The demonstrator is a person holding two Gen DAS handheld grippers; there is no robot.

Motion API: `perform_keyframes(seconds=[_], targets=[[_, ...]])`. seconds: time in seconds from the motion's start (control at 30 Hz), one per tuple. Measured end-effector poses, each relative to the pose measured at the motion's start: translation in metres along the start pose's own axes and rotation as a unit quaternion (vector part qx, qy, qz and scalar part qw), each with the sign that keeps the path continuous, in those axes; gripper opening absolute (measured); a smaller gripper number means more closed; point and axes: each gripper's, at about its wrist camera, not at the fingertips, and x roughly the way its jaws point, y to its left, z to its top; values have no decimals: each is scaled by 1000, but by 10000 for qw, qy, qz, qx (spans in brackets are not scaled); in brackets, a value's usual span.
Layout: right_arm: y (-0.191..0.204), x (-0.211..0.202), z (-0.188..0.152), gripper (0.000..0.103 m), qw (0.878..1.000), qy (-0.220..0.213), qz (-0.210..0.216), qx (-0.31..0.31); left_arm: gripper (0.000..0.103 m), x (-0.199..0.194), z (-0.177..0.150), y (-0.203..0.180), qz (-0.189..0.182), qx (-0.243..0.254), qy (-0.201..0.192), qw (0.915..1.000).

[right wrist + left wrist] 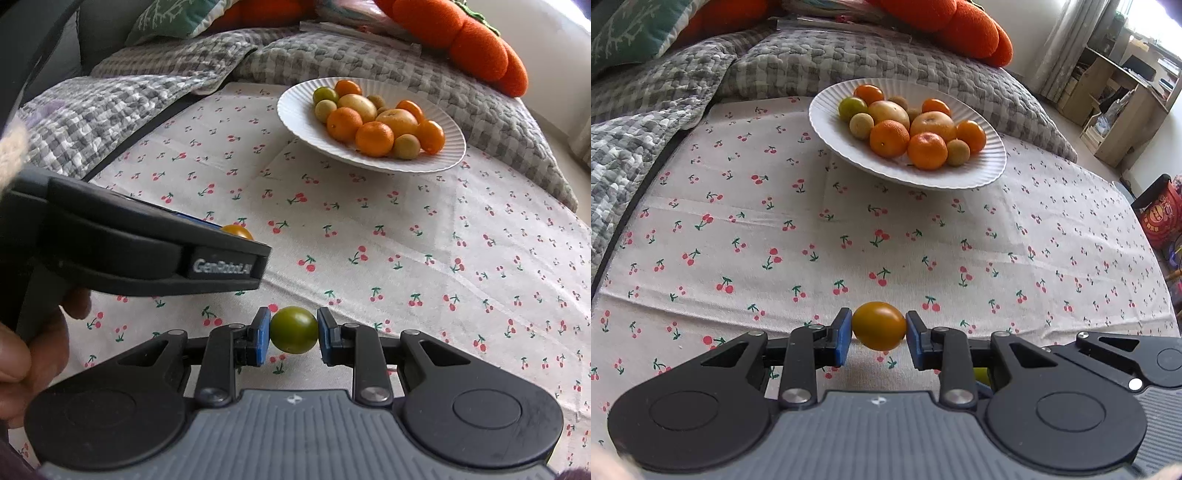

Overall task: Organize fruits
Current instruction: 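Carry both held tomatoes up to the plate with the left and right grippers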

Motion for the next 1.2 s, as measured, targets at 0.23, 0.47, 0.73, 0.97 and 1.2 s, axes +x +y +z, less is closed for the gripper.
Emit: perform_keyframes(seconds=[0.23,0.47,0.73,0.97,1.2], targets=[[-11,-6,8,24,9997,-146,-31,181,28,-5,8,6,49,-103,-130,9998],[-20,-11,19,24,9993,-302,-74,222,28,-7,21,11,63,-237,-246,9994],[-38,-15,37,24,9982,-500,-104,303,28,-10,35,11,39,-219,-402,9989],[-50,-18,52,24,9968,-738,-40,318,28,-14,52,14,17,-206,-598,9980],[-62,-18,68,24,9949,-957,13,328,28,-17,75,14,-157,-287,-918,9952]])
